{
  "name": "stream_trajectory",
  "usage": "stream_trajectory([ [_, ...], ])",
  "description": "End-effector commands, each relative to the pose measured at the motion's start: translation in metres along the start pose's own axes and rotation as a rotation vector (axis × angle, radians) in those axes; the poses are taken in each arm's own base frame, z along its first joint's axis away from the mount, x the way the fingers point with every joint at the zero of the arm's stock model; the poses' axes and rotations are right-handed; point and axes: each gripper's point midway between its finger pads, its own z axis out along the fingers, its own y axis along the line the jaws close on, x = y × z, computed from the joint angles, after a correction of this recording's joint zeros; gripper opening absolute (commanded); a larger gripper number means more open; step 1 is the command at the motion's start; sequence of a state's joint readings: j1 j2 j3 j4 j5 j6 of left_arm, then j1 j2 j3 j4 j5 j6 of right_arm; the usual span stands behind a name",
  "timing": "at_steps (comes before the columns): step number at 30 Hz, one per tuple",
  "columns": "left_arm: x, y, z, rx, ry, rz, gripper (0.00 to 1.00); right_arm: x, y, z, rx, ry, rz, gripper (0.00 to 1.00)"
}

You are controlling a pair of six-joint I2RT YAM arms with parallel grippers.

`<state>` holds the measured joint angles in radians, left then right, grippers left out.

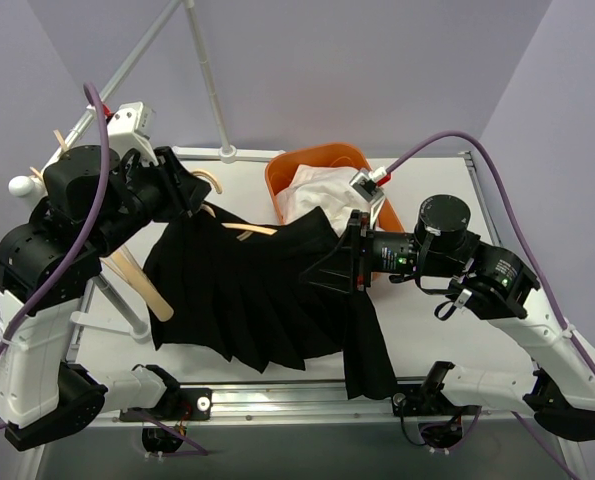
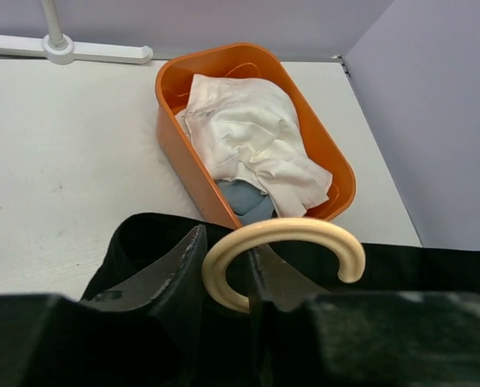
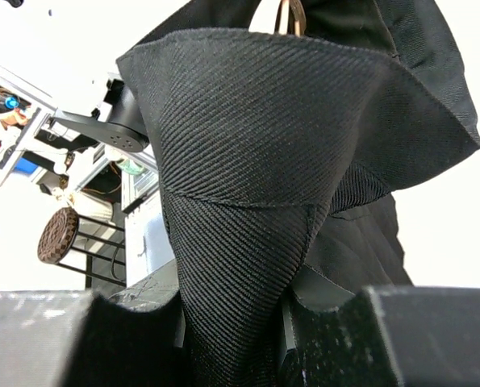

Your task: Remove the skirt from the hanger

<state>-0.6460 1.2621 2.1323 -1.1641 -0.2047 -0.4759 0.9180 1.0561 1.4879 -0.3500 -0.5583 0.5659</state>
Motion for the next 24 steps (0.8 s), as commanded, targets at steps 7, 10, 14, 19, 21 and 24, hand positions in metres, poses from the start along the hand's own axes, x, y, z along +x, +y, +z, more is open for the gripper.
stream_trajectory([
  [7,-0.020,-0.014,-0.007,0.062,-0.073,-0.017,0.02,-0.026,0.023,-0.010,-0.050,-0.077,-0.092,0.00],
  [10,-0.026,-0.014,-0.011,0.061,-0.093,-0.009,0.02,-0.017,0.007,-0.006,0.026,-0.014,-0.077,0.22],
  [14,-0.034,-0.014,-0.016,0.067,-0.127,-0.002,0.02,-0.015,-0.007,-0.010,0.109,-0.012,-0.061,0.43],
  [19,-0.038,-0.009,-0.021,0.051,-0.150,0.010,0.02,-0.024,-0.011,-0.020,0.169,-0.062,-0.073,0.68],
  [21,-0.039,-0.009,-0.022,0.052,-0.154,0.010,0.02,-0.028,-0.010,-0.022,0.174,-0.075,-0.081,0.69],
  [24,-0.038,-0.010,-0.021,0.055,-0.148,0.015,0.02,-0.035,-0.010,-0.024,0.188,-0.093,-0.100,0.69],
])
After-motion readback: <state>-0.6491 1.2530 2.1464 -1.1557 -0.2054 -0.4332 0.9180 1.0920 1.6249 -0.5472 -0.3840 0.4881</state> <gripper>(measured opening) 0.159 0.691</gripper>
